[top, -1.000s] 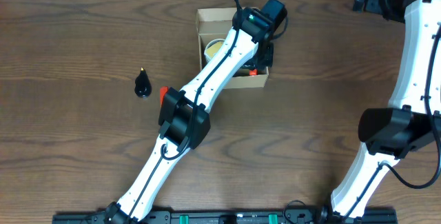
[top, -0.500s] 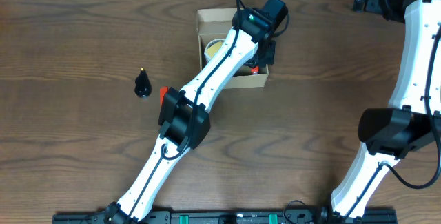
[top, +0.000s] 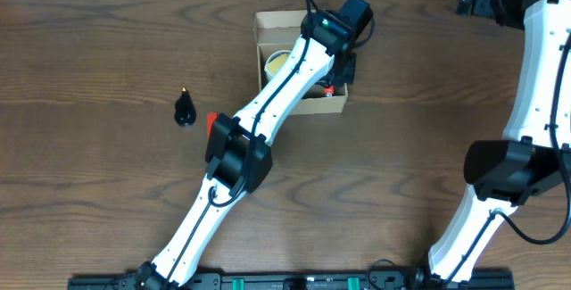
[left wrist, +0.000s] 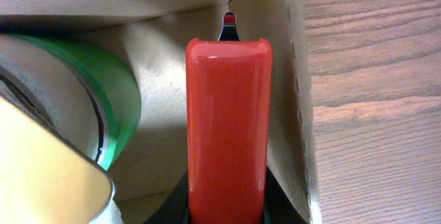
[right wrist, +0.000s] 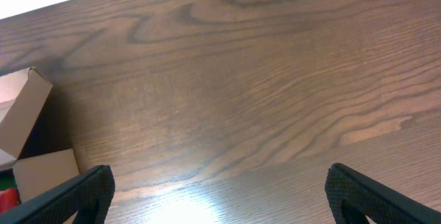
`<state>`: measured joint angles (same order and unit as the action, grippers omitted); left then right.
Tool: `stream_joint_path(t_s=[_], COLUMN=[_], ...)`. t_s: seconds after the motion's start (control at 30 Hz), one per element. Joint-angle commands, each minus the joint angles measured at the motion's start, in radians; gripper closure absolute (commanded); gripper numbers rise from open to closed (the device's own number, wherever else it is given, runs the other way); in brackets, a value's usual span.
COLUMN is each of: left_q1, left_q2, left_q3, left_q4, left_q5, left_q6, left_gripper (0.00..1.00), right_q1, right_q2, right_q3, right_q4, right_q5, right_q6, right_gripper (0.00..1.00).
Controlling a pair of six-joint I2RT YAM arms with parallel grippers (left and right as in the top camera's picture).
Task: Pack container
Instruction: 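Lift red stapler with left gripper and carry it into the box, then open left gripper to release stapler at box's right side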
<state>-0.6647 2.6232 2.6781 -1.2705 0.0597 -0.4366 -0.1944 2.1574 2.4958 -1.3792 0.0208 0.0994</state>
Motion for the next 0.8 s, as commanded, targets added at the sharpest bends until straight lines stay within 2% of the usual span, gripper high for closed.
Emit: stream_joint_path(t_s=[0.0,0.47,0.5,0.53,0.57,0.6,0.77], left_q1=[0.001,0.004,0.004,0.004,0.004,0.004,0.004], left_q2=[0.006,0.006,0.006,0.006,0.006,0.006,0.006], left_q3=[-0.010,-0.044,-0.044,-0.044,-0.044,-0.044,-0.044], left_q4=[0.017,0.047,0.046,0.046,0.045,0.045,0.039], left_q5=[-0.019,-0.019,-0.019,-0.019,-0.019,-0.019,-0.019], left_q6=[0.034,0.045,0.045,0.046,0.048,0.048,0.058], left_gripper=[0.95,0.94,0.89,0.72,0.62,0.57,0.53], right_q1=[0.000,0.000,0.000,0.000,0.000,0.000,0.000], right_q2=[0.005,0.005,0.005,0.005,0.005,0.005,0.005], right_q3=[0.000,0.000,0.000,0.000,0.000,0.000,0.000], right_q4=[-0.002,-0.002,-0.002,-0.002,-0.002,-0.002,-0.002], right_q5=[-0.003,-0.003,-0.003,-0.002,-0.002,-0.002,-0.003], right_q6=[0.012,0.012,0.012,0.012,0.012,0.012,0.012], right_gripper=[0.01,0.01,0.01,0.01,0.01,0.01,0.01])
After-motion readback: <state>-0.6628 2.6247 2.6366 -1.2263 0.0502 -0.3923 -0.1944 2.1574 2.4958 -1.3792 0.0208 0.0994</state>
